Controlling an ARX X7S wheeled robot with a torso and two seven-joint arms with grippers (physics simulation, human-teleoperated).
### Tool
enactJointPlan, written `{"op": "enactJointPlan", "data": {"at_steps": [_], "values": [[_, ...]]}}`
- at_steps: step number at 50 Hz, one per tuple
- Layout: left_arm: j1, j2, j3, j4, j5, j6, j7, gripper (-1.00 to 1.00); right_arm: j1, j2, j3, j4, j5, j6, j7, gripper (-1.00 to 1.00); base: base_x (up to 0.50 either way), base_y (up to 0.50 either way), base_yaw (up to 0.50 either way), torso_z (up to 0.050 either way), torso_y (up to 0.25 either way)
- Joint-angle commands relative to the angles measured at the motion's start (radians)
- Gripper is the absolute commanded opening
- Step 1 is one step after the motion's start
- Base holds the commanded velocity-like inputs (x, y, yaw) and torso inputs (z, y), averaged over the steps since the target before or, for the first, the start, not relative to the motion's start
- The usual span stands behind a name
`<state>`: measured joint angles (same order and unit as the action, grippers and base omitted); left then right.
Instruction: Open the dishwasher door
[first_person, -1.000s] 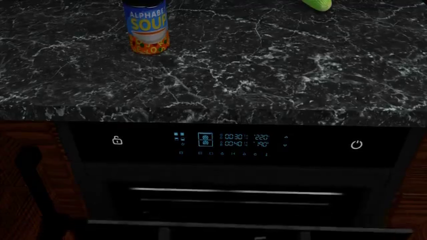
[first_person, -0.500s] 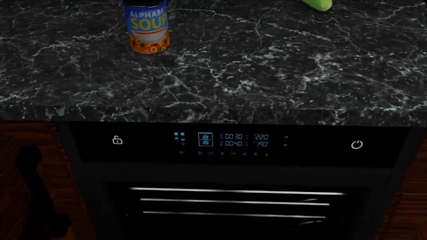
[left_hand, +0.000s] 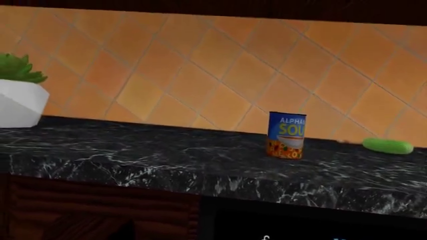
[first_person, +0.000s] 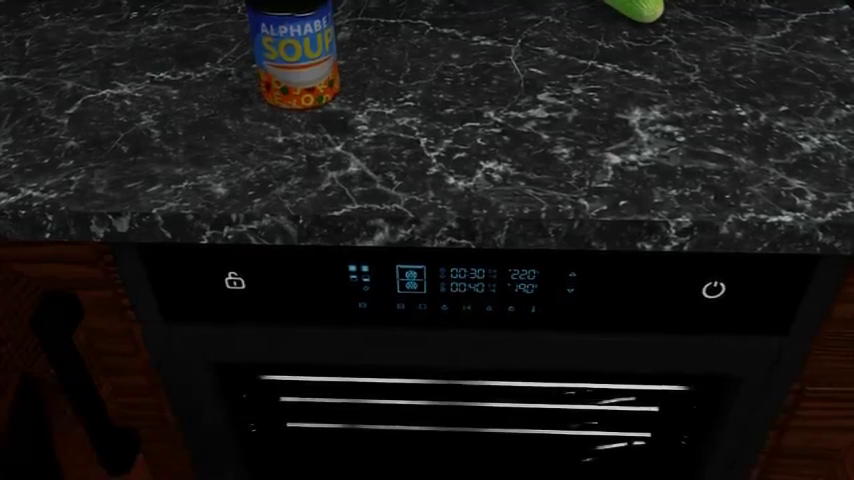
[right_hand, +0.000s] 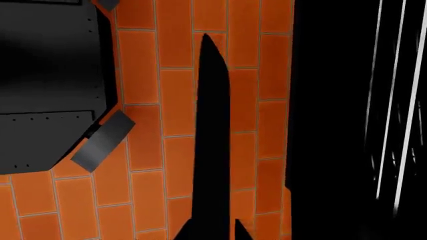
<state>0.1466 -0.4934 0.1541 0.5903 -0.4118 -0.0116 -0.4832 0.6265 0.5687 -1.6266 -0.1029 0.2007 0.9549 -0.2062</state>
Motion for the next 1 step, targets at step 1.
{"op": "enactJointPlan", "data": {"at_steps": [1], "values": [[0.005,-0.008,-0.008,0.02,-0.005,-0.002,-0.008,1.0,-0.125,0.028,-0.07,0.034,0.228,0.051,-0.087,-1.0,0.0,0.0,0.0,-0.012,0.0]]}}
